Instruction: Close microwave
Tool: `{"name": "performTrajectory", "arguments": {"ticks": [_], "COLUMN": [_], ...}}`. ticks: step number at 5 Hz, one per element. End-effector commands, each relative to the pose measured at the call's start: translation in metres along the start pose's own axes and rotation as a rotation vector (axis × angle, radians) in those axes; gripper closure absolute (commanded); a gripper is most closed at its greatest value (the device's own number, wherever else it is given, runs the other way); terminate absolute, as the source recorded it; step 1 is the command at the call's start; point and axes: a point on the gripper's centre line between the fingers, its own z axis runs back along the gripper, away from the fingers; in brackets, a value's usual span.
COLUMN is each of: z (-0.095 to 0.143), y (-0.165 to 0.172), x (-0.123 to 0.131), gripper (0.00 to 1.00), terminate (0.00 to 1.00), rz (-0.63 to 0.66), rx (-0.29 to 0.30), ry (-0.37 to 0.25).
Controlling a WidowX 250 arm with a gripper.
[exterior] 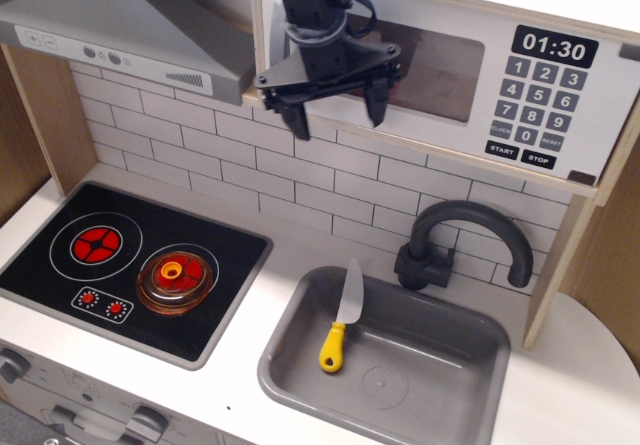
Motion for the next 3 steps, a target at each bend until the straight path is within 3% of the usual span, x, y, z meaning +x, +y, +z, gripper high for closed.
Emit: {"name": "performTrajectory", "arguments": {"ticks": [1,2,3], "z": [0.0432,0.0432,0.0432], "y": [0.0429,0.0429,0.0429], "x": [-0.0241,-0.0241,-0.0241], "gripper": [0.0,0.0,0.0], "terminate": [0.0,0.0,1.0], "rz": [-0.04,-0.04,-0.04], "rx": [0.097,0.097,0.097], "ry": [0.091,0.091,0.091]}}
